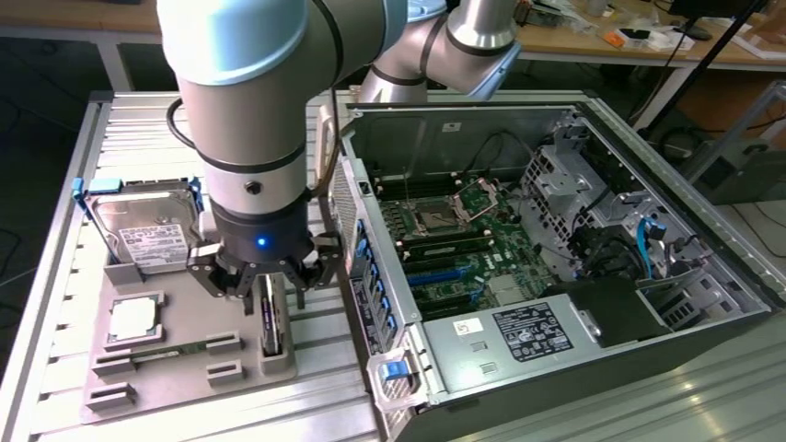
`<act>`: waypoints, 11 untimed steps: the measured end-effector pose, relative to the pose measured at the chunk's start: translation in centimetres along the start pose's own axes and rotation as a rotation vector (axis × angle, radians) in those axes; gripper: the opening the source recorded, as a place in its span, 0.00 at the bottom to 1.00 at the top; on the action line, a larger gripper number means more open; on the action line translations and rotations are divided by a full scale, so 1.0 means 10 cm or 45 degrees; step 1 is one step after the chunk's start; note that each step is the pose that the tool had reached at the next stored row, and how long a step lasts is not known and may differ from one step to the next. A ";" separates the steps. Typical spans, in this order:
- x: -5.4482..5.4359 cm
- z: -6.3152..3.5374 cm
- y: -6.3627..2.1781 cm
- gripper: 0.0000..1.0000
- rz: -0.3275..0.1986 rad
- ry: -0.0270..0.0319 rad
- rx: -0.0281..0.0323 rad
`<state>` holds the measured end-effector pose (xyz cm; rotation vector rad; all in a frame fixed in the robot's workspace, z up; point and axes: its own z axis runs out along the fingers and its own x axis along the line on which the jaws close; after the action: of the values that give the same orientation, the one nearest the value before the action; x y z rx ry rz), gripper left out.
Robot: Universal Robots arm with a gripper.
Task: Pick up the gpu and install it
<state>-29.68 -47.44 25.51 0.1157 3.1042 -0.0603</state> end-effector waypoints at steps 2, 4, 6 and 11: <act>0.00 0.027 0.001 0.58 0.000 -0.0001 0.0000; 0.00 0.054 0.002 0.58 0.000 0.0000 0.0001; 0.00 0.079 0.003 0.58 0.000 0.0000 0.0000; 0.00 0.089 0.003 0.58 0.000 0.0002 0.0002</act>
<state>-29.69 -47.44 24.62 0.1158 3.1043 -0.0606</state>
